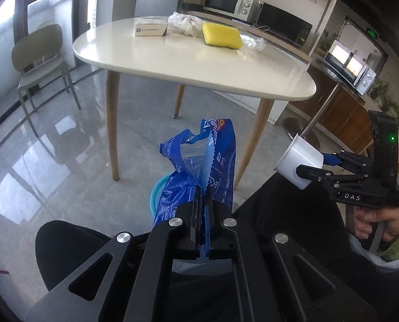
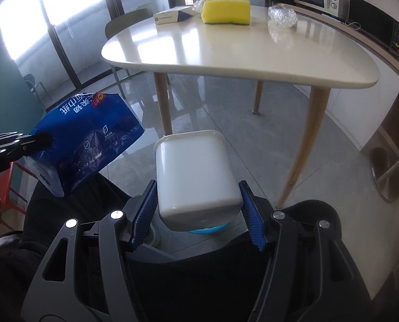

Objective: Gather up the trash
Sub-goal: 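Carry the blue bag and white container down over the blue wastebasket, then open both tools to drop the blue bag and container into the basket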

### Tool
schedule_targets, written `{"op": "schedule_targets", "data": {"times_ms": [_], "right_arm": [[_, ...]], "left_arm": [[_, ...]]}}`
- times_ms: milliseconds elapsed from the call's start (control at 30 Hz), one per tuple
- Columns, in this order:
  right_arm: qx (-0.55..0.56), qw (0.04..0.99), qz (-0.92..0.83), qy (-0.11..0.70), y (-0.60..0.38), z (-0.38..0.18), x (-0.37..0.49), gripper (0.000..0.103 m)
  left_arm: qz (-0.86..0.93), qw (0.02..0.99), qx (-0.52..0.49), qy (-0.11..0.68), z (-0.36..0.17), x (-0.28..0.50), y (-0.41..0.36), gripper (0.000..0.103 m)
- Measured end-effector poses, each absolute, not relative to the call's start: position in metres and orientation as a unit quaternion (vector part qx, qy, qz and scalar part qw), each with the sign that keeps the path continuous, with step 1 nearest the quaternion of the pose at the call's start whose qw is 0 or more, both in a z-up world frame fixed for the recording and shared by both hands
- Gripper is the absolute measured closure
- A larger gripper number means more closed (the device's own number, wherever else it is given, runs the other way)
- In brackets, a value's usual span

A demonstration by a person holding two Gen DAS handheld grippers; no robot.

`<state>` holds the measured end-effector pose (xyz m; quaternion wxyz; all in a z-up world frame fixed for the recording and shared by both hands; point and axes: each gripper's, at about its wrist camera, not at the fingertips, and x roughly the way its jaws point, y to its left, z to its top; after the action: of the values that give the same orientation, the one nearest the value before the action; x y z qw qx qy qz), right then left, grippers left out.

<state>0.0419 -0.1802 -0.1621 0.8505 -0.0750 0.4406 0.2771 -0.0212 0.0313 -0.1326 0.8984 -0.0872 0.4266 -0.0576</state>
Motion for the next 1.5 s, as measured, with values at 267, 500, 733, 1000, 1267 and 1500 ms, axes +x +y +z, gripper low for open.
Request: {"op": "schedule_targets", "data": {"times_ms": [267,500,733,1000,1267,1500], "right_arm": [[-0.084,0.828,0.274,0.482,-0.165,-0.208,0.054,0.046],[-0.112,0.813,0.259,0.509,-0.145,-0.244,0.068,0.046],[-0.108,0.794,0.256,0.541,-0.131,-0.269,0.087,0.046],[-0.087,0.784,0.241,0.566,-0.125,-0.29,0.107,0.046],[-0.084,0.774,0.223,0.586,-0.107,-0.312,0.129,0.046],[-0.084,0.759,0.214,0.609,-0.095,-0.339,0.151,0.046]], "left_arm": [[-0.037,0.875,-0.095,0.472,-0.188,-0.003,0.038,0.102],[-0.031,0.859,-0.106,0.499,-0.223,0.009,0.04,0.102],[-0.031,0.85,-0.101,0.516,-0.252,0.026,0.039,0.102],[-0.029,0.835,-0.106,0.54,-0.275,0.047,0.037,0.102],[-0.028,0.82,-0.128,0.557,-0.294,0.068,0.039,0.102],[-0.022,0.812,-0.146,0.565,-0.31,0.082,0.039,0.102]]}}
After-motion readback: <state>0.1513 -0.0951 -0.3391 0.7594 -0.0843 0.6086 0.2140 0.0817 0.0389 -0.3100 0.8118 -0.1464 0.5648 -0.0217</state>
